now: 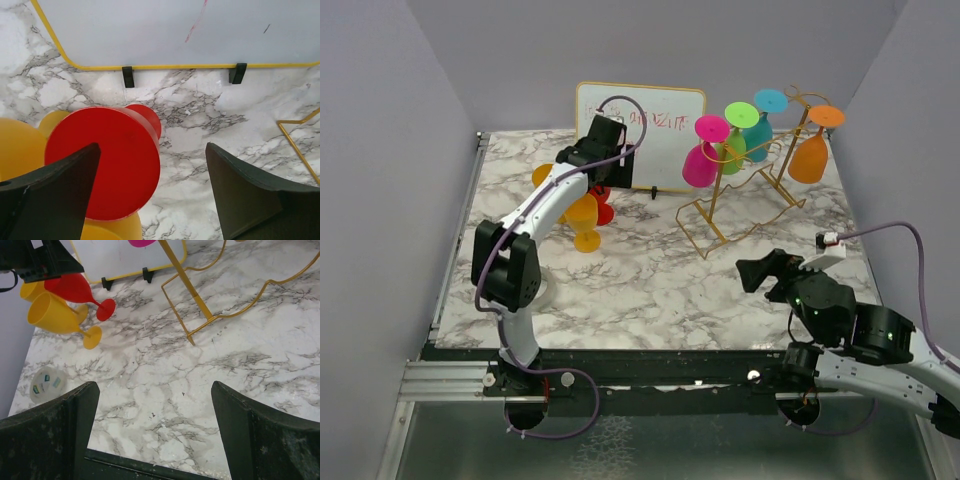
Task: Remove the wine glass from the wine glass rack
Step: Place the wine glass at the center of the board, then pick up the wine glass from the wine rack.
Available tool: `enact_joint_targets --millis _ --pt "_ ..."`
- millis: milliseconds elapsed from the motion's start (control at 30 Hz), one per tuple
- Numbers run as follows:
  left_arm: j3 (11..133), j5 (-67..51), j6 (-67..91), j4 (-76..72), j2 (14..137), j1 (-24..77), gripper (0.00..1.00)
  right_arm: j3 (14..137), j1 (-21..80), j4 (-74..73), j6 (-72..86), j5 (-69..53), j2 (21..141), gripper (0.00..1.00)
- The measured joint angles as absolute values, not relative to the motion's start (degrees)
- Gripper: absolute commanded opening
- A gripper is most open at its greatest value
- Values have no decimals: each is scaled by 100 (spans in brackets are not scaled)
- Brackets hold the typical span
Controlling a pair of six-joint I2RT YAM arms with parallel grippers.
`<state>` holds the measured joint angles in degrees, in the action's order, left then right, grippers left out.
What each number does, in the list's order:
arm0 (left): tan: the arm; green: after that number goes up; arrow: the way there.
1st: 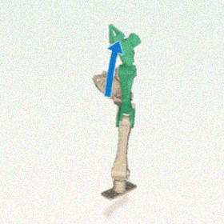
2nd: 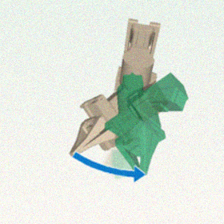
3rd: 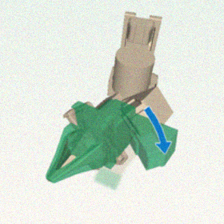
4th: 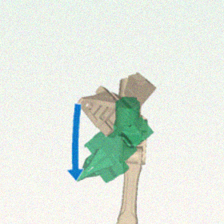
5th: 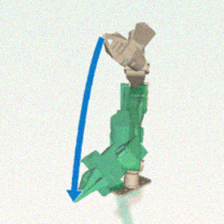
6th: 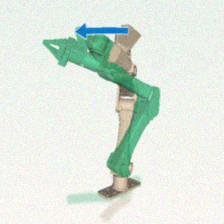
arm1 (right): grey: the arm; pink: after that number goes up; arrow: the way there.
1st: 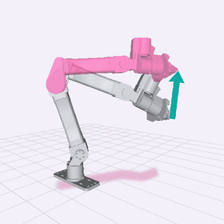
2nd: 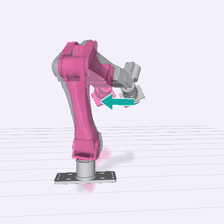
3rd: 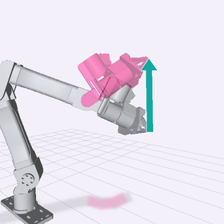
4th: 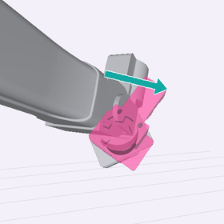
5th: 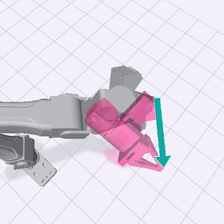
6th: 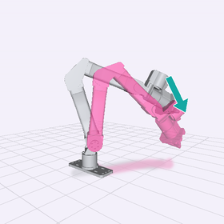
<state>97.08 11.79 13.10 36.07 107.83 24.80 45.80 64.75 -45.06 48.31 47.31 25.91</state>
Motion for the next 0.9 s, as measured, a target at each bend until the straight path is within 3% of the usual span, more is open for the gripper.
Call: enact_joint_targets --millis 167,467,600,700,900 --pt "9708 1085 1212 3601 10359 2480 99 4484 6475 -4204 4567 4477 2681 100" --pt "9601 388 1107 3277 9019 2480 99 4386 6475 -3686 3811 3496 3706 100" --pt "9096 -62 1111 3083 8401 2480 99 4600 6473 -3271 3127 2287 4209 100" --pt "8460 -360 1103 2941 7874 2480 99 4491 6479 -2456 2902 1616 3870 100" --pt "7317 -567 1090 2864 6851 2475 99 4560 6479 -1848 2849 1557 3594 100"
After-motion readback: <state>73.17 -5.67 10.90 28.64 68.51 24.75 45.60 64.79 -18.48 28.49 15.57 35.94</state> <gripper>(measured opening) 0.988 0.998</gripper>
